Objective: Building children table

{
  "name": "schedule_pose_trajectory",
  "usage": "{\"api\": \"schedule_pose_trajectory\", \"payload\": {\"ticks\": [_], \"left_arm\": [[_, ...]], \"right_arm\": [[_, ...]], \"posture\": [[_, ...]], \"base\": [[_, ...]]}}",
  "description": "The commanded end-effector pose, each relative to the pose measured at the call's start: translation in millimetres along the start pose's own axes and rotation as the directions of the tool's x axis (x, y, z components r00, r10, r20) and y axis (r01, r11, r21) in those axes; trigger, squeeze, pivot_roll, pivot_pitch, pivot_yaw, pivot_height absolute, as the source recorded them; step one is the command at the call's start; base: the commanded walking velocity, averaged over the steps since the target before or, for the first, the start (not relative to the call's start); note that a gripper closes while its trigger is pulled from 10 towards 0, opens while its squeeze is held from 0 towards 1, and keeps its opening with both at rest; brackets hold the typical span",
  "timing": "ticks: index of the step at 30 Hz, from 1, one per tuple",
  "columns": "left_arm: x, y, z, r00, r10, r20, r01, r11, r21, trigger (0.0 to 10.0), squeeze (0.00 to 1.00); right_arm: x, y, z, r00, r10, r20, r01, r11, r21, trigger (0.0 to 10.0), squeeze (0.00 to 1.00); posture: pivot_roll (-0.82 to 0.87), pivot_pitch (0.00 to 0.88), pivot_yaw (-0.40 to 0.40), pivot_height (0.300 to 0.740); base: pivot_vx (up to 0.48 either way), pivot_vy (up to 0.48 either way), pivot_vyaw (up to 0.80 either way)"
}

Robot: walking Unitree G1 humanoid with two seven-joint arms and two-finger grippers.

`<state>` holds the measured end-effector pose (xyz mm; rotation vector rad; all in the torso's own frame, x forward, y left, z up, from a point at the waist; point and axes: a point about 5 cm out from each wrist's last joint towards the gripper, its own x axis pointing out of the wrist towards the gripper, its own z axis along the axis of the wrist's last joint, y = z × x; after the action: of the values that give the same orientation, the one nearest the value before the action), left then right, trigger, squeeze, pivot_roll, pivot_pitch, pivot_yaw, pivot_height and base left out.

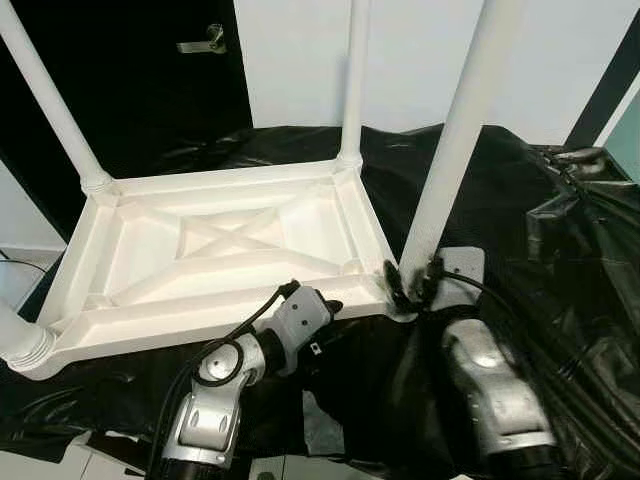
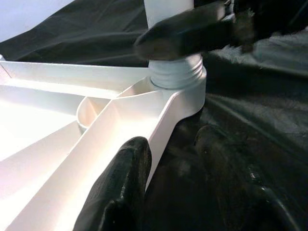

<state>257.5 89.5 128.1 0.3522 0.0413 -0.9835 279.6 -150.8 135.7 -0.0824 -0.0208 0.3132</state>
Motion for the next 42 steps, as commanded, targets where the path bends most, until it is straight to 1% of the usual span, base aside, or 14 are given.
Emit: {"api": "schedule_pose_trajectory", "payload": {"ticks": [1,3,6,18,19,20,21,22,26,34,35,37,38,42], "left_arm": [[-1.2,7.6,2,0.989,0.148,0.008,-0.148,0.989,-0.01,10.0,0.0],[0.0,7.9,2,0.989,0.144,0.01,-0.144,0.989,-0.01,10.0,0.0],[1.3,9.2,3,0.99,0.141,0.013,-0.14,0.99,-0.01,10.0,0.0],[3.1,11.8,4,0.991,0.135,0.016,-0.135,0.991,-0.003,10.0,0.0],[3.3,11.8,4,0.991,0.136,0.017,-0.136,0.991,-0.002,10.0,0.0],[3.3,11.8,5,0.99,0.137,0.018,-0.137,0.991,-0.001,10.0,0.0],[3.3,11.8,5,0.99,0.137,0.018,-0.137,0.991,-0.001,10.0,0.0],[3.0,11.6,4,0.99,0.139,0.018,-0.139,0.99,-0.001,10.0,0.0],[2.4,10.5,4,0.99,0.143,0.017,-0.143,0.99,-0.003,10.0,0.0],[3.0,8.2,4,0.99,0.14,0.018,-0.139,0.99,-0.009,10.0,0.0],[3.2,7.5,4,0.99,0.137,0.018,-0.137,0.991,-0.01,10.0,0.0],[3.2,7.5,4,0.99,0.137,0.018,-0.137,0.991,-0.01,10.0,0.0],[3.3,6.9,4,0.991,0.135,0.018,-0.135,0.991,-0.013,10.0,0.0],[3.5,4.8,3,0.991,0.131,0.017,-0.131,0.991,-0.018,10.0,0.0]], "right_arm": [[-1.1,-2.1,0,0.999,0.047,0.01,-0.047,0.999,0.012,10.0,0.0],[-0.3,-5.3,-1,0.983,0.185,-0.012,-0.185,0.982,-0.025,10.0,0.0],[6.6,-14.7,-3,0.959,0.279,-0.054,-0.282,0.958,-0.059,10.0,0.0],[31.5,-21.5,-4,0.904,0.408,-0.126,-0.424,0.893,-0.154,10.0,0.0],[33.0,-21.7,-4,0.897,0.423,-0.129,-0.44,0.884,-0.16,6.1,0.0],[34.4,-21.8,-4,0.892,0.433,-0.128,-0.45,0.879,-0.159,3.9,0.0],[34.4,-21.8,-4,0.892,0.433,-0.128,-0.45,0.879,-0.159,3.9,0.0],[34.6,-21.8,-4,0.886,0.445,-0.128,-0.461,0.874,-0.153,0.0,0.0],[34.1,-24.6,-6,0.881,0.456,-0.129,-0.471,0.872,-0.132,0.0,0.0],[30.7,-27.3,-12,0.899,0.415,-0.14,-0.432,0.894,-0.118,0.0,0.0],[30.0,-26.4,-15,0.917,0.374,-0.137,-0.389,0.914,-0.113,4.5,0.0],[30.0,-26.4,-15,0.917,0.374,-0.137,-0.389,0.914,-0.113,4.5,0.0],[28.2,-22.0,-18,0.936,0.327,-0.133,-0.341,0.934,-0.103,10.0,0.0],[26.0,-11.9,-19,0.962,0.251,-0.105,-0.26,0.962,-0.085,10.0,0.0]], "posture": [[0.06,0.0,0.002,0.74],[0.06,0.0,0.003,0.74],[0.06,0.0,0.008,0.74],[0.08,0.0,0.008,0.74],[0.08,0.0,0.006,0.74],[0.08,0.0,0.003,0.74],[0.08,0.0,0.003,0.74],[0.08,0.0,-0.001,0.74],[0.09,0.0,-0.008,0.74],[0.08,0.0,-0.013,0.74],[0.08,0.0,-0.016,0.74],[0.08,0.0,-0.016,0.74],[0.08,0.0,-0.017,0.74],[0.08,0.0,-0.019,0.74]], "base": [[0.0,0.0,0.0],[0.0,0.0,0.0],[0.0,0.0,0.0],[0.0,0.0,0.0],[0.0,0.0,0.0],[0.0,0.0,0.0],[0.0,0.0,0.0],[0.0,0.0,0.0],[0.0,0.0,0.0],[0.0,0.0,0.0],[0.0,0.0,0.0],[0.0,0.0,0.0],[0.0,0.0,0.0],[0.0,0.0,0.0]]}}
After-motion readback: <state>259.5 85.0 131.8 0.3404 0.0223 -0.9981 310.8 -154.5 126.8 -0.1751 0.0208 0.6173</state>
